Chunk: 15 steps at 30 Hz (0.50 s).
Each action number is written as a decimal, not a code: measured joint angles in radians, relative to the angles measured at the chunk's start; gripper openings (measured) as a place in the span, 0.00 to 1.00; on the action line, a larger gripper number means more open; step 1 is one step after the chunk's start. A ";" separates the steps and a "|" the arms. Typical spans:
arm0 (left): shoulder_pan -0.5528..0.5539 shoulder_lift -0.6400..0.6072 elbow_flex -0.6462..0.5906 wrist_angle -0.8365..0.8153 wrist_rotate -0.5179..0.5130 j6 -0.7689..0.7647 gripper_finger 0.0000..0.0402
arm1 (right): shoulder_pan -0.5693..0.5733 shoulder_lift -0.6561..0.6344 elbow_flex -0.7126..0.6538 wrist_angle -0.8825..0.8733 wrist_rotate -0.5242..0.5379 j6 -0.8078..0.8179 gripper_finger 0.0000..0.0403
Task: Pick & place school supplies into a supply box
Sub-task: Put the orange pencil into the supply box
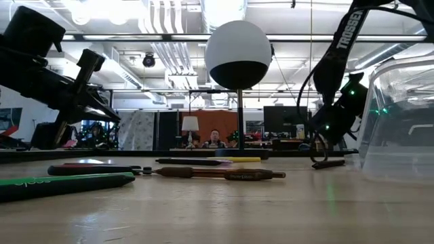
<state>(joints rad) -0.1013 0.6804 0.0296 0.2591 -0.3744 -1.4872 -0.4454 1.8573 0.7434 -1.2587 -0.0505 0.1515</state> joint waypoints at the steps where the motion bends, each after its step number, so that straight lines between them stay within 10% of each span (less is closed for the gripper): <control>1: 0.000 0.000 0.000 0.000 0.000 0.000 0.01 | 0.000 -0.006 -0.002 0.008 -0.008 -0.003 0.19; 15: 0.000 0.000 0.000 0.000 0.001 0.000 0.01 | 0.000 -0.210 0.025 0.094 -0.103 -0.038 0.20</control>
<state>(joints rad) -0.1013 0.6804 0.0299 0.2592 -0.3737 -1.4872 -0.4450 1.6476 0.7680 -1.1646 -0.1532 0.1131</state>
